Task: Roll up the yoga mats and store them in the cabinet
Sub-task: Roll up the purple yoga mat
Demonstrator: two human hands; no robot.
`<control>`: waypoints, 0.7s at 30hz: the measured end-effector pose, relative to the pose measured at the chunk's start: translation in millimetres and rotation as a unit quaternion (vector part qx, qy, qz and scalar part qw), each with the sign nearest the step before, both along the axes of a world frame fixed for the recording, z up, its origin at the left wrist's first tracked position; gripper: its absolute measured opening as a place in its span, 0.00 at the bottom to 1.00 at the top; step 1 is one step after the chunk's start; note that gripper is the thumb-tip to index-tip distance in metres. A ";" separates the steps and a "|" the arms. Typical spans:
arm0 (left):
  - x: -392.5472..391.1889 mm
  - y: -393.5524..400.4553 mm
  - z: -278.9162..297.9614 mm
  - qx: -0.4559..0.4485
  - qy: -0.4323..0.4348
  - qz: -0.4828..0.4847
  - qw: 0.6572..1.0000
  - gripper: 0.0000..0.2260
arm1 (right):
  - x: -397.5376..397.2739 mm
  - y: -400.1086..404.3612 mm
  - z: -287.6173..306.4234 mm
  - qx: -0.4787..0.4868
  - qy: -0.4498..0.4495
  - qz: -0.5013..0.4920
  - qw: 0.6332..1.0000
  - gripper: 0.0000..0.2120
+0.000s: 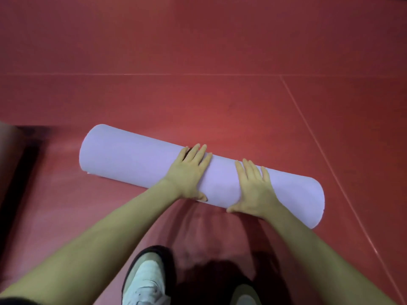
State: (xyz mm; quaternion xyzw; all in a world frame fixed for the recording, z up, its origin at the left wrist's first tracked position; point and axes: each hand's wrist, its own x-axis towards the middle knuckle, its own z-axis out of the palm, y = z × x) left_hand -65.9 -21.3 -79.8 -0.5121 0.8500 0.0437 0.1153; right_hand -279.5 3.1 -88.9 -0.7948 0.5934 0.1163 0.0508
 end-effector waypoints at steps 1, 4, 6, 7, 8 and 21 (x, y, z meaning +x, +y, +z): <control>-4.5 -4.5 -0.3 0.001 -0.013 -0.008 1.000 0.56 | -0.1 -2.4 -1.4 -0.007 -0.008 -0.004 1.000 0.67; -10.0 -14.5 1.4 0.015 -0.043 -0.007 0.999 0.60 | 3.8 -10.8 5.9 0.002 0.029 0.009 1.000 0.67; -10.8 -17.2 2.0 0.025 -0.056 -0.002 0.998 0.62 | 2.1 -14.2 7.2 0.014 0.045 0.014 0.999 0.64; -11.0 -18.4 2.0 0.033 -0.058 0.002 0.998 0.63 | 1.5 -15.7 8.0 0.025 0.045 0.008 0.999 0.64; -10.2 -19.4 1.3 0.043 -0.061 0.007 0.997 0.63 | 1.2 -16.6 7.9 0.037 0.044 0.001 0.998 0.63; 8.6 -36.5 -24.9 -0.079 0.069 -0.089 0.991 0.52 | -9.2 -21.0 -9.6 -0.058 -0.027 0.021 0.998 0.57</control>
